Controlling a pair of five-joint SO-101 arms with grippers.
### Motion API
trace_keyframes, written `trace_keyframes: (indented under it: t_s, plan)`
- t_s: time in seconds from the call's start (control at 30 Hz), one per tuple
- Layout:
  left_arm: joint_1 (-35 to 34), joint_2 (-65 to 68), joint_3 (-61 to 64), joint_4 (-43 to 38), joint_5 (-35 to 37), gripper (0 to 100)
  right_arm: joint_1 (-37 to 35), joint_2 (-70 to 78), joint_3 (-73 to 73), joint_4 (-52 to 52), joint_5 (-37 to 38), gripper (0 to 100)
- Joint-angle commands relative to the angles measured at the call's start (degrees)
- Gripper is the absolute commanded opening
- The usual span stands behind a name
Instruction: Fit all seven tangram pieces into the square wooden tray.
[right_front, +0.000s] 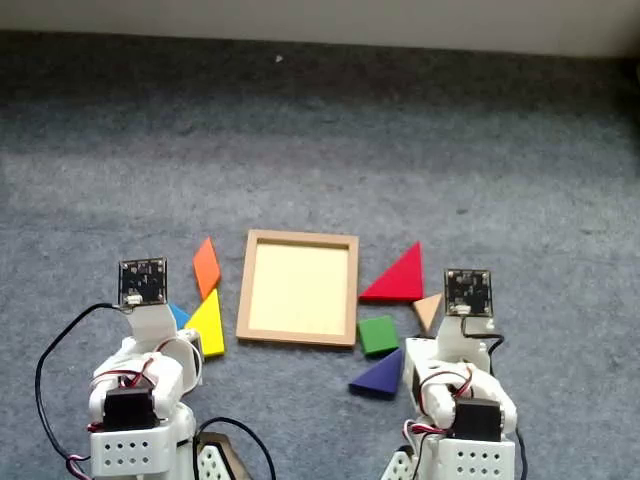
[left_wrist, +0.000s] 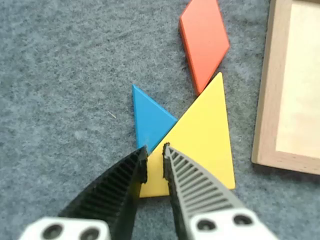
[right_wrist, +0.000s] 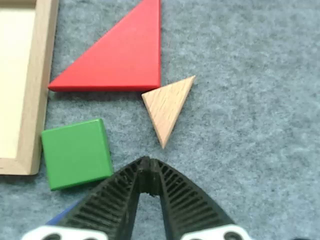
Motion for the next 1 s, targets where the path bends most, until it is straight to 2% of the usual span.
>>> trace_keyframes:
  t_s: [0.0, 0.8, 0.97]
  plan:
    - [0.84, 0.04, 1.10, 0.18, -0.26, 8, 0.57, -0.66, 8.57, 0.40, 0.53, 0.9]
    - [1.19, -0.04, 1.10, 0.18, -0.35, 8, 0.57, -0.66, 8.57, 0.40, 0.53, 0.9]
    - [0.40, -0.04, -2.77, 0.62, -0.44, 8, 0.57, -0.66, 8.57, 0.40, 0.53, 0.9]
